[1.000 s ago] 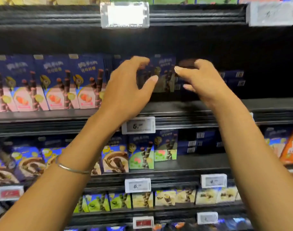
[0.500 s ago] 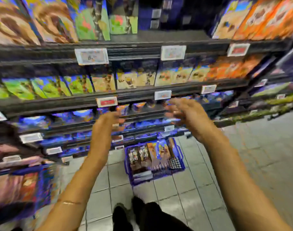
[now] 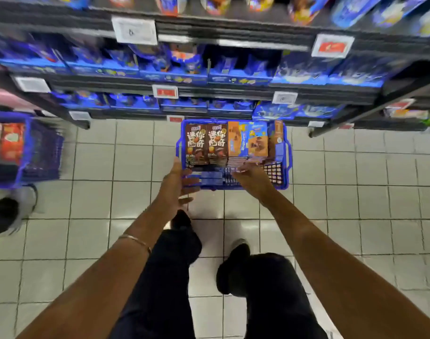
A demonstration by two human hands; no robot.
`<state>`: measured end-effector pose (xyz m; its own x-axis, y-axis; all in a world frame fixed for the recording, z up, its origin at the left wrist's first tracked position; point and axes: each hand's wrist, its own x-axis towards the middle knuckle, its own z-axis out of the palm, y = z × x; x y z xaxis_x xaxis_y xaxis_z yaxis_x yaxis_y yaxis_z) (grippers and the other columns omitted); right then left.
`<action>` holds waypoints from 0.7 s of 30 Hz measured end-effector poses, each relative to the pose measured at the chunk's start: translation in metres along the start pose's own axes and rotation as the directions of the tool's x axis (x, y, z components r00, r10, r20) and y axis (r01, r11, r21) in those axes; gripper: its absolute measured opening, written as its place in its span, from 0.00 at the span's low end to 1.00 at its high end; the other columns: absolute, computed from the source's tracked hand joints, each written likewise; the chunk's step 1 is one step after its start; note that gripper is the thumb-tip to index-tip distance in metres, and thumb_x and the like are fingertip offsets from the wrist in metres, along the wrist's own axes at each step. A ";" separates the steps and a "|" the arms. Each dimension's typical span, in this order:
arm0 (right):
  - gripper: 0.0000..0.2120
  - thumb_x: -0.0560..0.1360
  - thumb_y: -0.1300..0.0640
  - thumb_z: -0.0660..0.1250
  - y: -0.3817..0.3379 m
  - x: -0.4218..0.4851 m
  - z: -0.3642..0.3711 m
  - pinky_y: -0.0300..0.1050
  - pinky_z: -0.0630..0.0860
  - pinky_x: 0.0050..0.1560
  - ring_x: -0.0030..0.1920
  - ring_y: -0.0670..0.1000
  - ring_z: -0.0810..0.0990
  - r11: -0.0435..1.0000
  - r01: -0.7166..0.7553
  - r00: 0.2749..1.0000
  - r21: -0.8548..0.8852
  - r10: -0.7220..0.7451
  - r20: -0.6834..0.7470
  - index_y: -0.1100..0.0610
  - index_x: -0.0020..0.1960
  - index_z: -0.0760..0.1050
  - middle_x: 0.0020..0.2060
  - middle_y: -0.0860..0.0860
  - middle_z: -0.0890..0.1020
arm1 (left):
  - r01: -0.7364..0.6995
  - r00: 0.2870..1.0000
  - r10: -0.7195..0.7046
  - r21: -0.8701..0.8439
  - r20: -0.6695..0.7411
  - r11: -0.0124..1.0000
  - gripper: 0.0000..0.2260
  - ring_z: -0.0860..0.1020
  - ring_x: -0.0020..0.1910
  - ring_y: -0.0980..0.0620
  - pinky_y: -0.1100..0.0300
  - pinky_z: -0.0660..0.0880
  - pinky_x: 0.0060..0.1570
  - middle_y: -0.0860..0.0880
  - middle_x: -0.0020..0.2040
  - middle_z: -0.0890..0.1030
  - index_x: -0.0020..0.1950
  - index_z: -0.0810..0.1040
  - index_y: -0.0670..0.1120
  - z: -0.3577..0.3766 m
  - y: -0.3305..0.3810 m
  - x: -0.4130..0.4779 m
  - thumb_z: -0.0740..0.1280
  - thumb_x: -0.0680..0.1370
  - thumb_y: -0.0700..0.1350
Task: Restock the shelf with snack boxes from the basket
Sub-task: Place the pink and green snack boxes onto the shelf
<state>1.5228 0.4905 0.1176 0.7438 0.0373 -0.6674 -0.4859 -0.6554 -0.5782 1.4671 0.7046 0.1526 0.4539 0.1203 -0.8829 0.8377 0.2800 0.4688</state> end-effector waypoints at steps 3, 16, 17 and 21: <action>0.08 0.73 0.53 0.70 0.056 0.083 0.064 0.51 0.73 0.44 0.40 0.51 0.76 0.964 0.096 0.991 -0.246 -0.068 0.118 0.56 0.39 0.77 0.39 0.52 0.79 | 0.015 0.997 -0.017 -0.037 -0.070 0.999 0.28 0.84 0.47 0.47 0.51 0.77 0.51 0.47 0.50 0.86 0.51 0.81 0.50 0.012 -0.024 0.092 0.51 0.85 0.69; 0.20 0.75 0.36 0.68 0.127 0.247 0.186 0.53 0.78 0.53 0.54 0.57 0.82 0.699 0.542 0.837 -0.467 -0.398 0.377 0.49 0.58 0.80 0.53 0.51 0.84 | -0.038 0.994 0.059 -0.210 0.092 0.977 0.24 0.82 0.47 0.51 0.57 0.69 0.44 0.50 0.50 0.85 0.52 0.79 0.49 0.022 -0.052 0.305 0.52 0.84 0.66; 0.20 0.75 0.36 0.69 0.127 0.246 0.183 0.53 0.78 0.53 0.54 0.56 0.82 0.698 0.558 0.827 -0.449 -0.423 0.370 0.50 0.57 0.81 0.52 0.50 0.85 | -0.049 0.991 0.079 -0.257 0.107 0.965 0.23 0.83 0.48 0.51 0.57 0.70 0.45 0.50 0.51 0.85 0.52 0.80 0.49 0.021 -0.052 0.302 0.54 0.84 0.65; 0.15 0.77 0.38 0.67 0.119 0.230 0.159 0.50 0.76 0.48 0.45 0.49 0.80 0.685 0.628 0.778 -0.370 -0.560 0.286 0.48 0.53 0.80 0.43 0.45 0.82 | -0.223 0.965 0.254 -0.318 0.059 0.921 0.27 0.83 0.48 0.51 0.55 0.71 0.45 0.49 0.50 0.85 0.51 0.79 0.48 0.012 -0.044 0.274 0.51 0.85 0.67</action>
<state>1.5630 0.5408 -0.1791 0.7194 0.6113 -0.3298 0.3042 -0.7041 -0.6417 1.5589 0.7135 -0.1099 0.6686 0.1313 -0.7319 0.5741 0.5345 0.6203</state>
